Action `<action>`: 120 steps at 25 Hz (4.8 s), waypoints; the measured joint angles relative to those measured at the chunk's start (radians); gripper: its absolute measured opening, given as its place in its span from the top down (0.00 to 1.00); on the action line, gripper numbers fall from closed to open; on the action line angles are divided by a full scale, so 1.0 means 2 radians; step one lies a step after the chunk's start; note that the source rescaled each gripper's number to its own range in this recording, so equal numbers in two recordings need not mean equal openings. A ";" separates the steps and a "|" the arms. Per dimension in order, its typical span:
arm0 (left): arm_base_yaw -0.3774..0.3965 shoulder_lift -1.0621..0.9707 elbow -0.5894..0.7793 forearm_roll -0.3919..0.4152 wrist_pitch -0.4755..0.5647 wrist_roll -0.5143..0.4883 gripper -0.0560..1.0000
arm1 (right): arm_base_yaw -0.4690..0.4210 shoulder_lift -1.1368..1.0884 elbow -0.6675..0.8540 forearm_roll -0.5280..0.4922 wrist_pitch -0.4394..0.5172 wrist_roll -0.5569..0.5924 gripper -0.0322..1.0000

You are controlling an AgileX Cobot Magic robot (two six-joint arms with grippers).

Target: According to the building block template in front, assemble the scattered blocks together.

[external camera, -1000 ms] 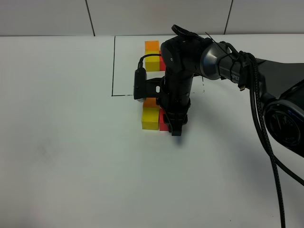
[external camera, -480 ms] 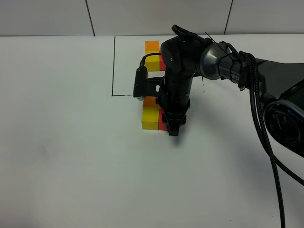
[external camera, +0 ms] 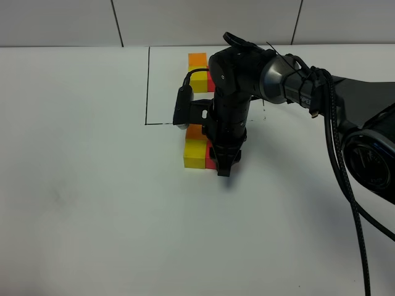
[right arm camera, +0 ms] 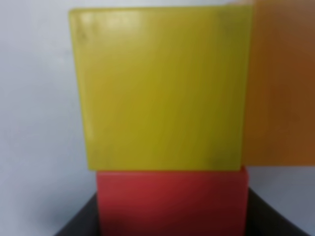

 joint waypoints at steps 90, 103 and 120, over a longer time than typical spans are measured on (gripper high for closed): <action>0.000 0.000 0.000 0.000 0.000 0.000 0.27 | -0.354 -0.902 0.584 0.071 -0.023 0.304 0.11; 0.000 0.000 0.000 0.000 0.000 0.000 0.27 | -0.288 -1.038 0.645 0.046 0.007 0.333 0.11; 0.000 0.000 0.000 0.000 0.000 0.000 0.27 | -0.288 -1.172 0.658 0.028 0.001 0.410 0.24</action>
